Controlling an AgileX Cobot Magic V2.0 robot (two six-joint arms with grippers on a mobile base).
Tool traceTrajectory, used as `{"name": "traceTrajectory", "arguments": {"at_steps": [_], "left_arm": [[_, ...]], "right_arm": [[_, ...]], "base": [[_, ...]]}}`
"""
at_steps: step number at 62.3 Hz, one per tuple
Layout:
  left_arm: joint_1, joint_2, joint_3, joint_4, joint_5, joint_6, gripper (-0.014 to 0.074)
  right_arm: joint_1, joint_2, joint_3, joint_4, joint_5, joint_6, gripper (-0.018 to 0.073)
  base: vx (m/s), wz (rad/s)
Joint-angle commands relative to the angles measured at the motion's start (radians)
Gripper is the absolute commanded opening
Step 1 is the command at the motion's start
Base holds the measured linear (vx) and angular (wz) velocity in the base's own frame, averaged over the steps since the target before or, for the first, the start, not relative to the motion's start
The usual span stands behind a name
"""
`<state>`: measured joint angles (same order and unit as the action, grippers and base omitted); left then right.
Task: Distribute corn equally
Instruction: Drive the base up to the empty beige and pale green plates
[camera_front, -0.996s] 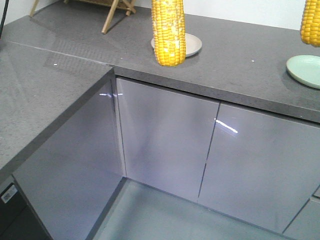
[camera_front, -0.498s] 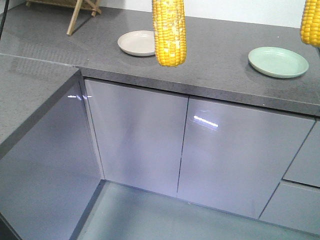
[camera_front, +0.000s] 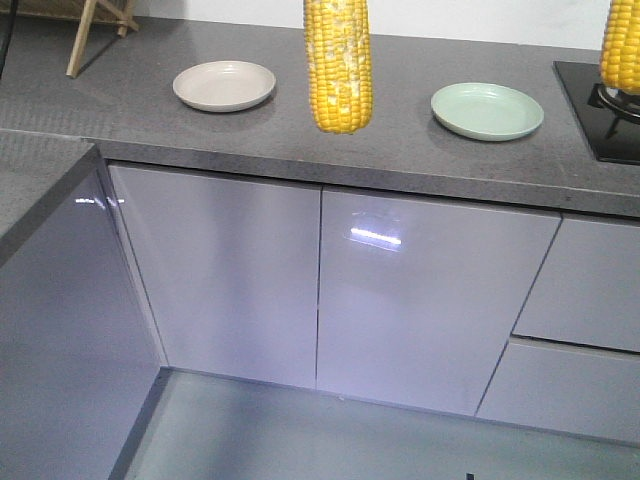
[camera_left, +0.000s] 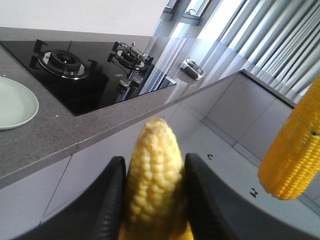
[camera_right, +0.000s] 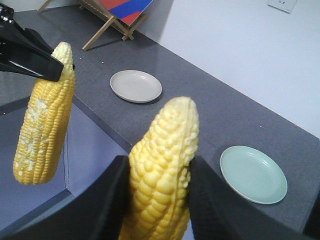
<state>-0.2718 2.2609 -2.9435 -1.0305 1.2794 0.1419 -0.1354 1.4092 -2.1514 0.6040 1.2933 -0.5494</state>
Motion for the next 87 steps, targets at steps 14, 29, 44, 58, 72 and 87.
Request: {"name": "traceTrajectory", "arguments": {"at_steps": [14,29,44,58,72,87], "left_arm": [[0.000,-0.069,-0.067,-0.057,-0.027,-0.011,-0.0007],[0.000,-0.069,-0.067,-0.057,-0.027,-0.011,-0.0007],[0.000,-0.069,-0.067,-0.057,-0.027,-0.011,-0.0007],[0.000,-0.069,-0.067,-0.057,-0.027,-0.011,-0.0007],[0.000,-0.069,-0.067,-0.057,-0.027,-0.011,-0.0007],[0.000,-0.069,-0.067,-0.057,-0.027,-0.011,-0.0007]], "right_arm": [[-0.006,-0.014,-0.021,0.023,-0.034,-0.003,-0.0004],[-0.006,-0.015,-0.021,0.023,-0.031,-0.003,-0.0004],[-0.006,-0.015,-0.021,0.023,-0.026,-0.003,-0.0004],[-0.006,-0.015,-0.021,0.023,-0.019,-0.003,-0.0004],[-0.006,-0.015,-0.021,0.023,-0.019,-0.003,-0.0004],[-0.006,-0.015,-0.021,0.023,-0.019,-0.003,-0.0004]], "base": [[-0.02,-0.19],[0.00,-0.19],[0.04,-0.15],[0.06,-0.11],[0.03,0.02],[0.03,0.09]]}}
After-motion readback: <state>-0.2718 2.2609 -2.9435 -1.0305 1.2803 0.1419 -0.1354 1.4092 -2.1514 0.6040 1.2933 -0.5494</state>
